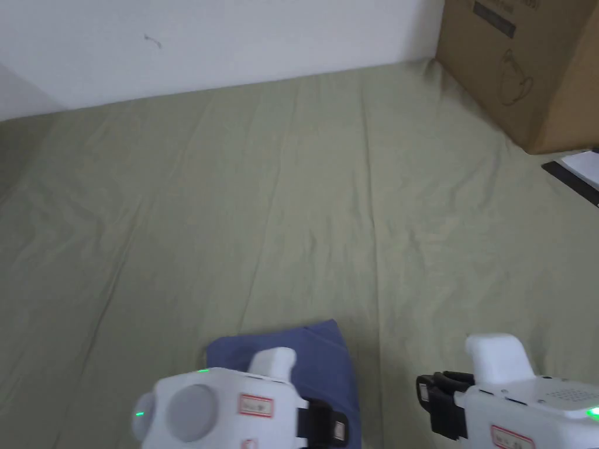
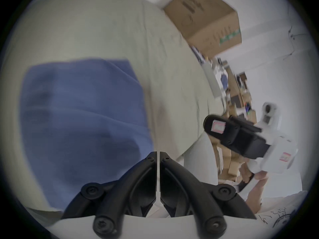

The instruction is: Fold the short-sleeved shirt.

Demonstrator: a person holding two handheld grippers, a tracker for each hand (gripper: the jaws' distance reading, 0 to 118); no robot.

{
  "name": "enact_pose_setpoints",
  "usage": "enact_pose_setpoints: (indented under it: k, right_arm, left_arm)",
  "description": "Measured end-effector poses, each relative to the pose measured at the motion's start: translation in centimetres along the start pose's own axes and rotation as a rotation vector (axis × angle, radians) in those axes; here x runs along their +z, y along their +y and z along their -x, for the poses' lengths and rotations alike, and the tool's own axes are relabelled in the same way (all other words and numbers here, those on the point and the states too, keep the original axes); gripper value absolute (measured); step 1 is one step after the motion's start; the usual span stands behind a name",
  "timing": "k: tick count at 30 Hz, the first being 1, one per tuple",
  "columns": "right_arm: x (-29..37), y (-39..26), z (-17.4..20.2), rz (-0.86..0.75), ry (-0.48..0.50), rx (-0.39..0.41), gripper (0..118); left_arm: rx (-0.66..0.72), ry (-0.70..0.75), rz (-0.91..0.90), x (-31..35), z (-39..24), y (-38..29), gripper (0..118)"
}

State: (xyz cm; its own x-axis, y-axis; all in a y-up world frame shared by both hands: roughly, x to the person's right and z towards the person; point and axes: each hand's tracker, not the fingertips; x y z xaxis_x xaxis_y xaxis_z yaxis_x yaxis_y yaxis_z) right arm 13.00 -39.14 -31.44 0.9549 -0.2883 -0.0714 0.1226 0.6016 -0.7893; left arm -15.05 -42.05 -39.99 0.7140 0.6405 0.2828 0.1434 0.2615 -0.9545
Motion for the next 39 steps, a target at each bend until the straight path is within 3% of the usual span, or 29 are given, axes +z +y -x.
enact_pose_setpoints:
  k: [8, 13, 14, 15, 16, 17, 18, 24, 27, 30, 32, 34, 39]
  right_arm:
    - [-8.1, 3.1, 7.8, 0.11, 0.117, 0.246, 0]
    - [-14.6, 2.2, 9.2, 0.253, 0.008, 0.318, 0]
    - [-15.1, 1.9, 9.1, 0.264, -0.002, 0.318, 0]
    - [-15.0, 1.8, 9.0, 0.246, 0.015, 0.3, 0]
    - [-14.4, 2.0, 8.7, 0.234, 0.027, 0.275, 0]
    - [-14.2, 2.2, 8.4, 0.238, 0.036, 0.266, 0]
    - [-14.2, 2.2, 8.2, 0.238, 0.045, 0.261, 0]
    - [-13.9, 2.2, 7.6, 0.234, 0.061, 0.205, 0]
    - [-13.7, 2.2, 7.9, 0.232, 0.054, 0.217, 0]
    - [-13.4, 2.3, 8.0, 0.222, 0.053, 0.217, 0]
    - [-12.8, 2.4, 7.9, 0.198, 0.044, 0.213, 0]
    - [-11.7, 2.7, 7.9, 0.154, 0.049, 0.194, 0]
    - [-8.0, 3.7, 7.9, 0.042, 0.066, 0.128, 0]
  left_arm:
    - [0.244, 0.094, -0.299, 11.7, 8.6, -2.3, 3]
    - [0.352, 0.063, -0.336, 12.9, 12.4, -3.3, 6]
    - [0.365, 0.058, -0.333, 12.7, 13.0, -3.2, 20]
    - [0.375, 0.059, -0.329, 12.5, 13.4, -3.0, 46]
    - [0.383, 0.051, -0.317, 12.0, 14.0, -2.7, 84]
    - [0.387, 0.029, -0.296, 11.3, 14.6, -2.2, 102]
    - [0.396, 0.005, -0.274, 10.6, 15.1, -1.7, 106]
    - [0.482, -0.266, -0.177, 5.0, 18.0, 1.3, 106]
    - [0.446, -0.343, -0.097, 2.0, 17.7, 2.5, 104]
    - [0.308, -0.26, -0.018, -0.4, 16.4, 3.0, 77]
    - [0.255, -0.179, -0.026, 0.0, 16.7, 3.1, 45]
    - [0.404, -0.311, -0.032, 0.6, 18.2, 2.7, 37]
    - [0.32, -0.244, -0.058, 3.0, 18.2, 2.1, 28]
